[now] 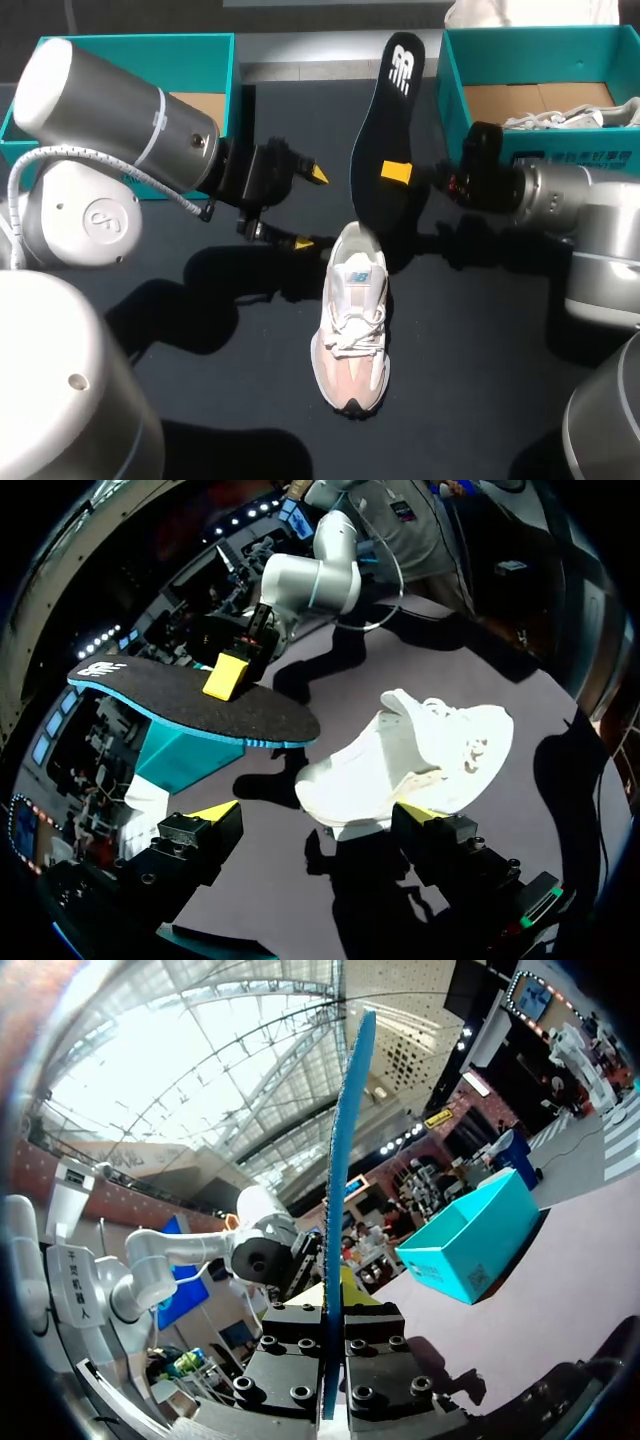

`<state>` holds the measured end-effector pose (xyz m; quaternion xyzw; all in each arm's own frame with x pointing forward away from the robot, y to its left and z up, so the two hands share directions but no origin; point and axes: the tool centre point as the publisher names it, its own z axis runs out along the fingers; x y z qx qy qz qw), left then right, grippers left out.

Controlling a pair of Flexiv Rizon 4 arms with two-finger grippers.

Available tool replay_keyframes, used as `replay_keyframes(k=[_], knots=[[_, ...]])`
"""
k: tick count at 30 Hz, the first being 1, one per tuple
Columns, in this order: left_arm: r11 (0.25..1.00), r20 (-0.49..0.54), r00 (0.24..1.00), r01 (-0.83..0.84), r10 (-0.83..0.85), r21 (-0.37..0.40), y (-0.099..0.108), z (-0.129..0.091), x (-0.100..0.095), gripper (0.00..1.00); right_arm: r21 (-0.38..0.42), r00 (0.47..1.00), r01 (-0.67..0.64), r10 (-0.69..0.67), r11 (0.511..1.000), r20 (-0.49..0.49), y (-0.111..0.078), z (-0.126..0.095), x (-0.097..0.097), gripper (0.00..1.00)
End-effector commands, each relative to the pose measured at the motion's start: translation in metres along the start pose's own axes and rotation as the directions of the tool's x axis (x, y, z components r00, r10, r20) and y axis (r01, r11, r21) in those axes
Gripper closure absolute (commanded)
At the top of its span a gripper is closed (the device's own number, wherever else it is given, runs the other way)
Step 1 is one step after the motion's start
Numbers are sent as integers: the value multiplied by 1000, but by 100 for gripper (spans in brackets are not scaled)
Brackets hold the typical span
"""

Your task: Take the shoe out of the shoebox, open the shoe tongue, remove and reinsert the insole, then place the shoe into the shoebox

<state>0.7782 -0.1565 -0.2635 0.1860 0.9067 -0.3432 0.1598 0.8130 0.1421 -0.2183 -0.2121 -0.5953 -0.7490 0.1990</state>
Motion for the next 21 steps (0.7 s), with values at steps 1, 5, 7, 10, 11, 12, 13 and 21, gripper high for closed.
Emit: replay_keyframes(k=[1,5,7,10,11,12,13,21], knots=[[1000,2,1000,7,-6,-10,6,7,8,0,13,1000,-11,11,1000,-1,-2,-3,-2,100],[999,0,1000,13,-13,-31,13,15,15,0,11,1000,-2,2,1000,11,-8,-6,-4,100],[999,-10,1000,14,-14,-41,16,18,19,0,18,1000,-9,9,1000,13,-14,-7,-4,100],[999,-9,1000,15,-16,-50,19,21,22,0,27,1000,-14,14,1000,15,-19,-8,-1,100],[999,-8,1000,15,-15,-50,19,22,22,0,16,1000,-2,2,1000,23,-18,-9,1,100],[998,-7,1000,16,-16,-53,19,23,23,0,16,1000,-2,2,1000,23,-18,-9,1,100],[998,-12,1000,16,-17,-57,19,25,23,0,16,1000,-2,2,1000,23,-18,-9,1,100],[998,-22,1000,5,-6,-64,20,40,23,0,16,1000,-2,2,1000,23,-18,-9,1,100]])
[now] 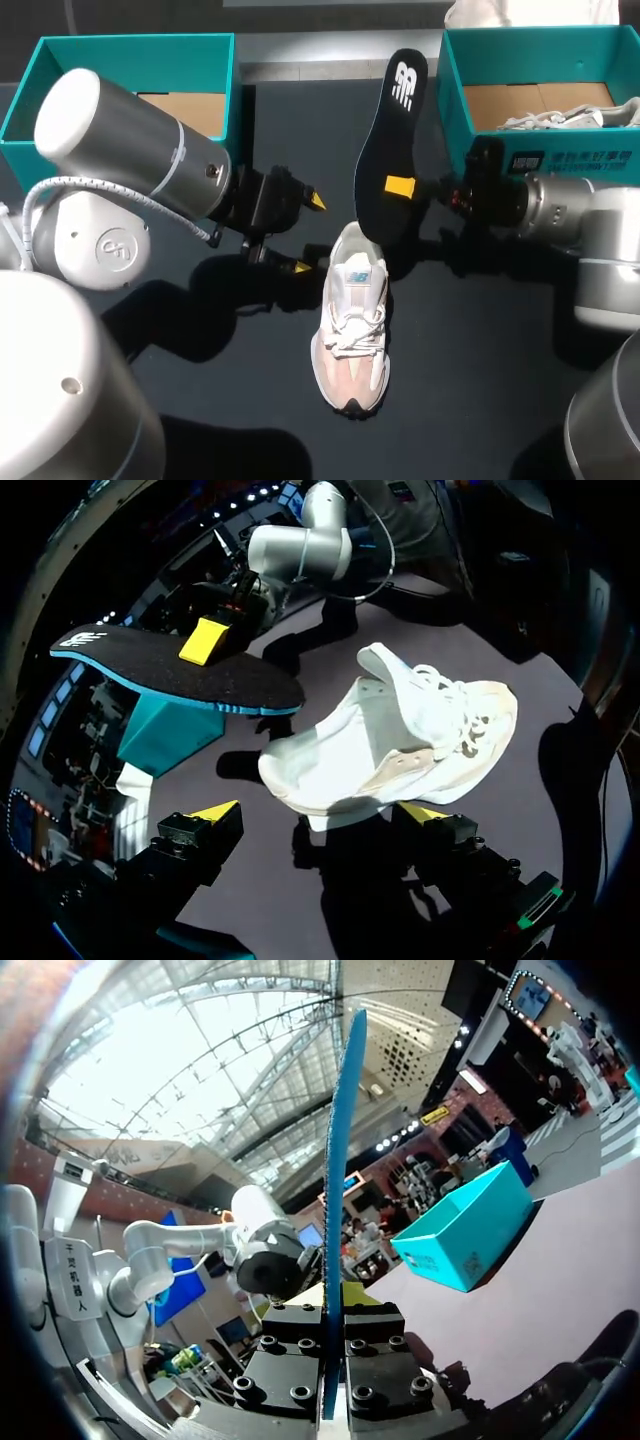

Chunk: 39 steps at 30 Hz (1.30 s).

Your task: Take the shoe out of the shoebox, open the shoe tongue, remove and reinsert the insole, then place the shoe into the shoebox

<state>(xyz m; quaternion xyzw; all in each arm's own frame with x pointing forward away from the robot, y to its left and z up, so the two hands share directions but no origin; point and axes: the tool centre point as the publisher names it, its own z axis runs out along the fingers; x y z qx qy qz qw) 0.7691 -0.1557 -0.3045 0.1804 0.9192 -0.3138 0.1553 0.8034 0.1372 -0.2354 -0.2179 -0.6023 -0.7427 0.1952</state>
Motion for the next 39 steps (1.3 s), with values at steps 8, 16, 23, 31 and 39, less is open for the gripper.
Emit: replay_keyframes(k=[8,16,23,31,39], knots=[[1000,-33,999,-15,15,-25,-1,19,-4,0,9,998,14,-15,1000,58,-16,0,-1,100],[999,-36,999,26,-27,-20,0,24,-2,0,-2,996,28,-28,1000,79,-25,4,0,100],[998,-22,998,60,-60,-22,5,28,2,0,-62,993,79,-73,995,92,-27,11,-9,100],[996,-11,996,84,-85,-16,10,35,5,0,-67,994,86,-81,994,72,-34,14,-16,100],[994,-1,995,102,-102,-24,11,36,7,0,-30,993,102,-101,994,55,-44,16,-15,100]])
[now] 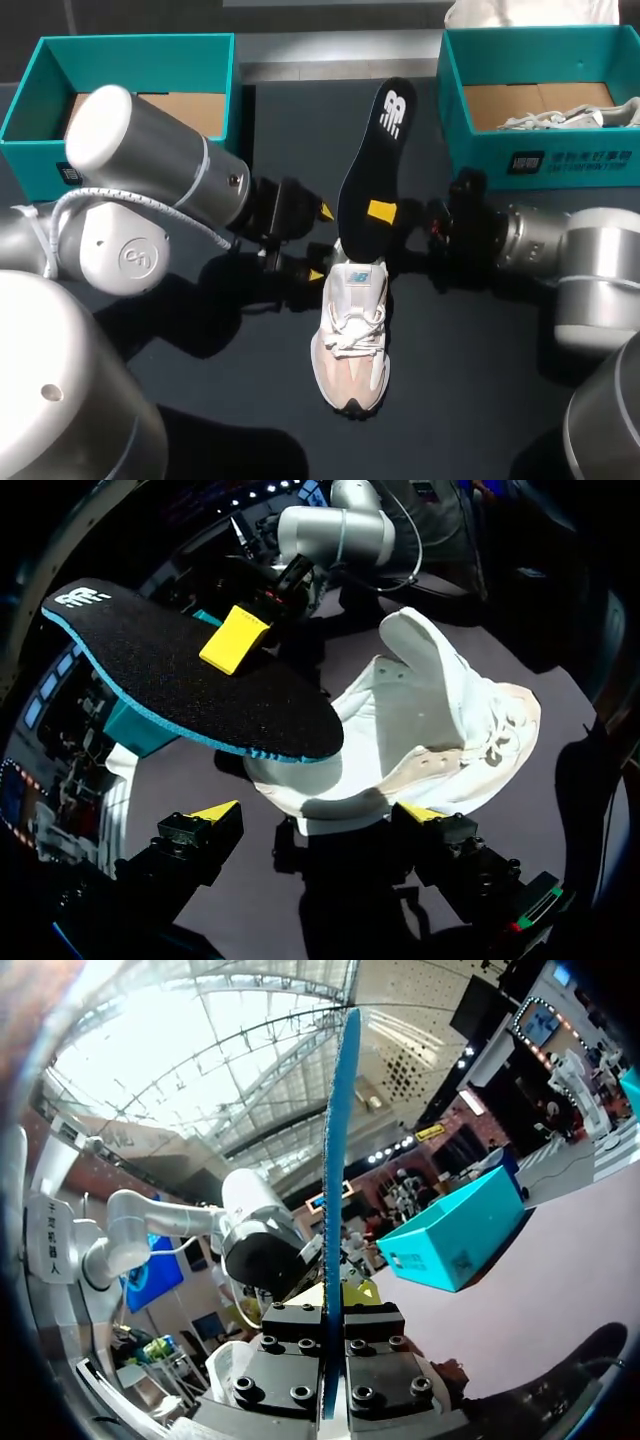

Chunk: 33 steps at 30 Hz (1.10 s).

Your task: Take the shoe out of the shoebox, open the shoe tongue, remove and reinsert the insole, then place the shoe into the shoebox

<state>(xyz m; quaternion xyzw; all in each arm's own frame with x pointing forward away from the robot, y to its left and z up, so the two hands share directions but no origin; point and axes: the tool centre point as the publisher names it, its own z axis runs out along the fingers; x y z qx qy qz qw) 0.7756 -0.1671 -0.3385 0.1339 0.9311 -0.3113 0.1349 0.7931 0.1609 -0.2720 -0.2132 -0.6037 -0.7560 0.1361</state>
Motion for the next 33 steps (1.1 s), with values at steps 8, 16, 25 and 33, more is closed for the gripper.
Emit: replay_keyframes(k=[8,16,25,33], knots=[[1000,11,1000,1,-1,-4,-1,2,2,0,21,1000,-3,3,1000,1,-16,-1,-2,100],[1000,11,1000,1,-1,-4,-1,2,2,0,24,999,-8,7,1000,43,-27,2,3,100],[1000,11,1000,1,-1,-4,-1,2,2,0,46,996,-32,28,998,90,-42,2,7,100],[1000,11,1000,1,-1,-4,-1,2,2,0,95,994,-31,20,995,112,-53,-4,5,100]])
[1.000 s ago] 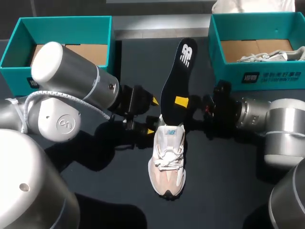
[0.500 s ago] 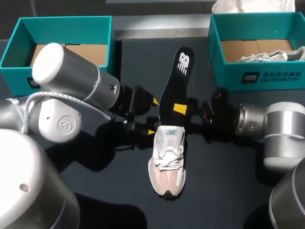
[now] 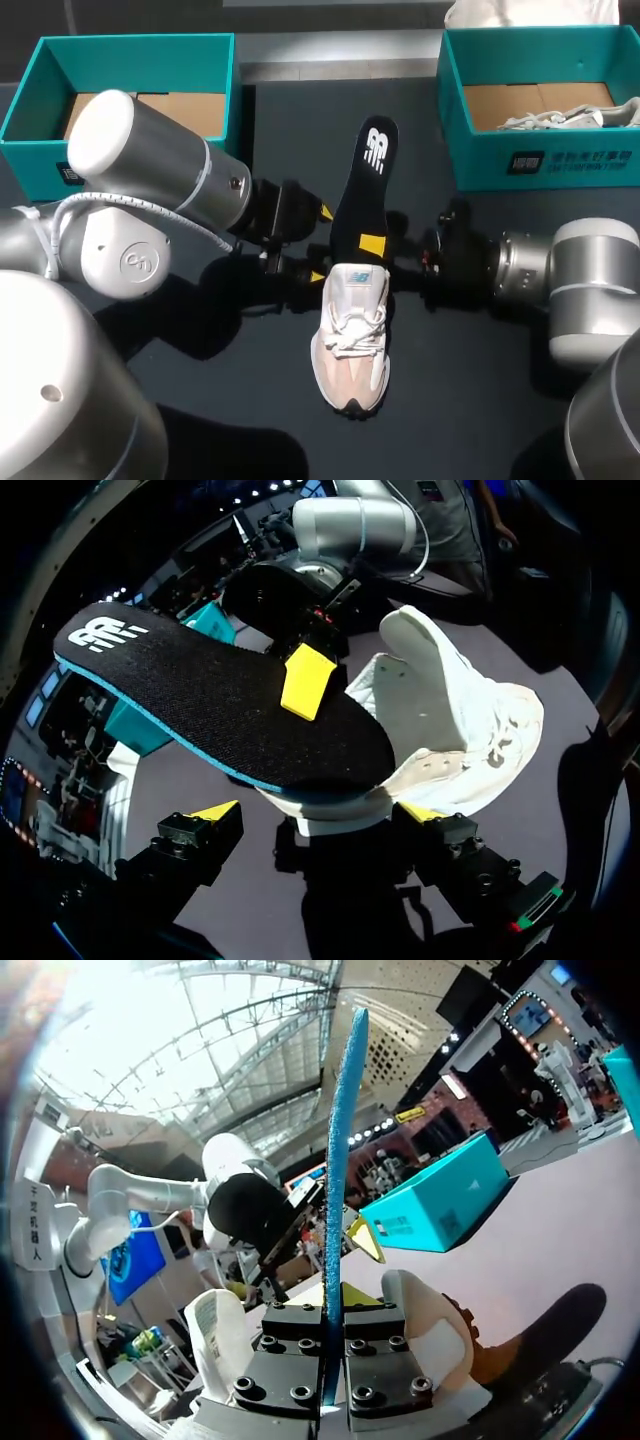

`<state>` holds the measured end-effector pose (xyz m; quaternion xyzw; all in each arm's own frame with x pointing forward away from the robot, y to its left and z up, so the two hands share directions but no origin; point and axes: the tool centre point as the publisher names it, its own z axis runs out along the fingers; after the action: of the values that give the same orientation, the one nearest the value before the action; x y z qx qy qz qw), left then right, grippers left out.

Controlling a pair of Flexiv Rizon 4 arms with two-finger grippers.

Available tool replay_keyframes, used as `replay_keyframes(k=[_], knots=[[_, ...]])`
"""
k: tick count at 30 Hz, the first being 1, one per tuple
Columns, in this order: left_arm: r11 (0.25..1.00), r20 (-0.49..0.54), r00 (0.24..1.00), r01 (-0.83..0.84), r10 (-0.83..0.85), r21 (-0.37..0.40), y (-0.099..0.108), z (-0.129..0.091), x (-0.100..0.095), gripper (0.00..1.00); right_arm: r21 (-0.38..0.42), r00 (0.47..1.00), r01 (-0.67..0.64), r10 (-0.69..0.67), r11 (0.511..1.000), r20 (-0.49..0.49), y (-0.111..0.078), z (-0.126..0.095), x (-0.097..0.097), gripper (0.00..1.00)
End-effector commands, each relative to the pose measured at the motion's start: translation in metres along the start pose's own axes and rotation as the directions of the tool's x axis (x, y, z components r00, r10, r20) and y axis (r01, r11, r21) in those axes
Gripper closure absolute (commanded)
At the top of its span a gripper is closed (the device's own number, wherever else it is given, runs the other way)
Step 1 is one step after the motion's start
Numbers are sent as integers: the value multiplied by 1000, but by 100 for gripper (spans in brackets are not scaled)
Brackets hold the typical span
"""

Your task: Take the shoe out of the shoebox, open the shoe tongue, remove and reinsert the insole, then place the shoe into the shoebox

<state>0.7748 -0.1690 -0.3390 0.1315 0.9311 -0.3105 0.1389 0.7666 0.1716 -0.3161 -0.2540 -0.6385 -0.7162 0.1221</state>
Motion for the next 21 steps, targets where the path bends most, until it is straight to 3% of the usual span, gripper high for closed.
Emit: replay_keyframes(k=[1,12,21], knots=[[1000,2,1000,-1,1,-1,0,0,1,0,22,1000,-1,1,1000,6,-2,-4,3,100],[1000,2,1000,-1,1,-1,0,0,1,0,82,1000,-6,7,997,-7,-24,-5,1,100],[1000,2,1000,-1,1,-1,0,0,1,0,63,1000,-7,7,998,-2,-16,-5,1,100]])
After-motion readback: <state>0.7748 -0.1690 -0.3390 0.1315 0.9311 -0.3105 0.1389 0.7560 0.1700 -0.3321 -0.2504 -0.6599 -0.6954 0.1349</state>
